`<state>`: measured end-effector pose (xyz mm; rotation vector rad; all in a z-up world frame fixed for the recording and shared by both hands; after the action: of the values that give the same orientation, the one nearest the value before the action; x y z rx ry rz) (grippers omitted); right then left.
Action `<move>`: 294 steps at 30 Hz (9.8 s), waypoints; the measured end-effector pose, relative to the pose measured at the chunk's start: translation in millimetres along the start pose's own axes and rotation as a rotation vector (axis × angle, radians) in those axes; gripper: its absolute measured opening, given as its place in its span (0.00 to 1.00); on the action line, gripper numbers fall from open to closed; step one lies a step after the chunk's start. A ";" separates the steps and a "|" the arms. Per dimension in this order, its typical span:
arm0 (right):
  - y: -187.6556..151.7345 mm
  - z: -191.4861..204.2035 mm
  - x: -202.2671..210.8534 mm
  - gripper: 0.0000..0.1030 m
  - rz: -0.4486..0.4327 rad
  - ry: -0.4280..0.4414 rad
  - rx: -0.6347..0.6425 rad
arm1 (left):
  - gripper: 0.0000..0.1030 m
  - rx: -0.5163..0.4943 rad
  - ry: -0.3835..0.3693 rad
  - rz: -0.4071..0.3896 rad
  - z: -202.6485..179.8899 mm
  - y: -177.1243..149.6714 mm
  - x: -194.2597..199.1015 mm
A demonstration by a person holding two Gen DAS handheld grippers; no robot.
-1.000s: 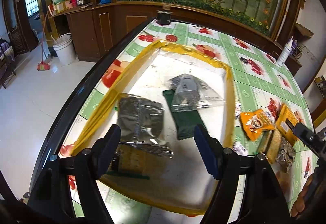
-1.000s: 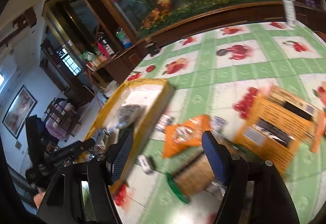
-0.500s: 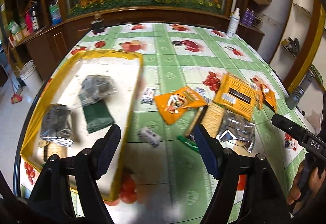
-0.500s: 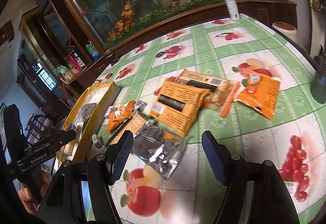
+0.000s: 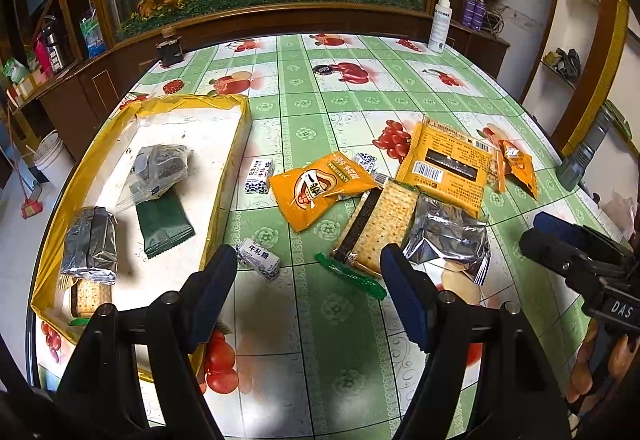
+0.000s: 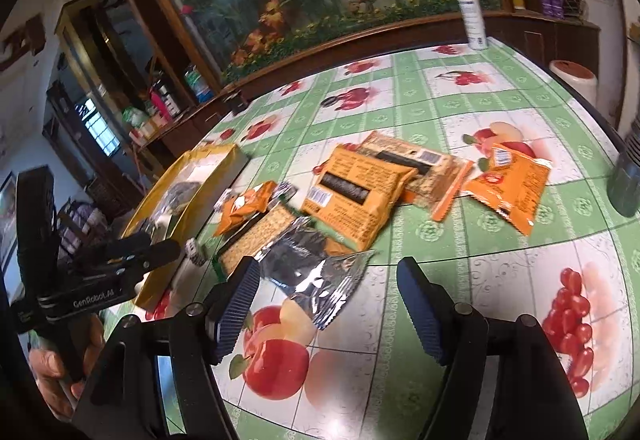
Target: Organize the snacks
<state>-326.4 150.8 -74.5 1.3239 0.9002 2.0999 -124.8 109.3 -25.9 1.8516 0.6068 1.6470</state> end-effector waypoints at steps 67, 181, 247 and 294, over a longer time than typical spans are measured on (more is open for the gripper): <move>9.6 22.3 26.4 0.57 0.009 0.125 0.130 | 0.43 -0.033 -0.009 -0.006 -4.7 10.2 0.5; 46.6 28.8 -37.5 0.74 0.010 -0.008 -0.027 | 0.67 0.153 -0.010 0.052 42.1 21.1 -2.1; -30.5 2.0 24.5 0.34 0.073 -0.114 0.083 | 0.10 0.063 -0.119 0.071 23.6 -28.1 -3.5; 25.8 242.2 -129.0 0.34 0.192 0.309 0.311 | 0.10 0.333 0.095 0.022 180.6 -36.2 11.6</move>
<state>-54.8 108.1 -55.5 1.2955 1.3202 2.4338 57.2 121.3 -54.6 2.0222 0.9535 1.7385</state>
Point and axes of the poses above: each gripper's, at about its wrist camera, not at the fingertips, and x roughly against the way its jaws point, z to its left, y to its top, the point moved 1 cm from there along -x, roughly the way its jaws point, and after that the axes turned 4 degrees about -y, right-handed, at the moved point
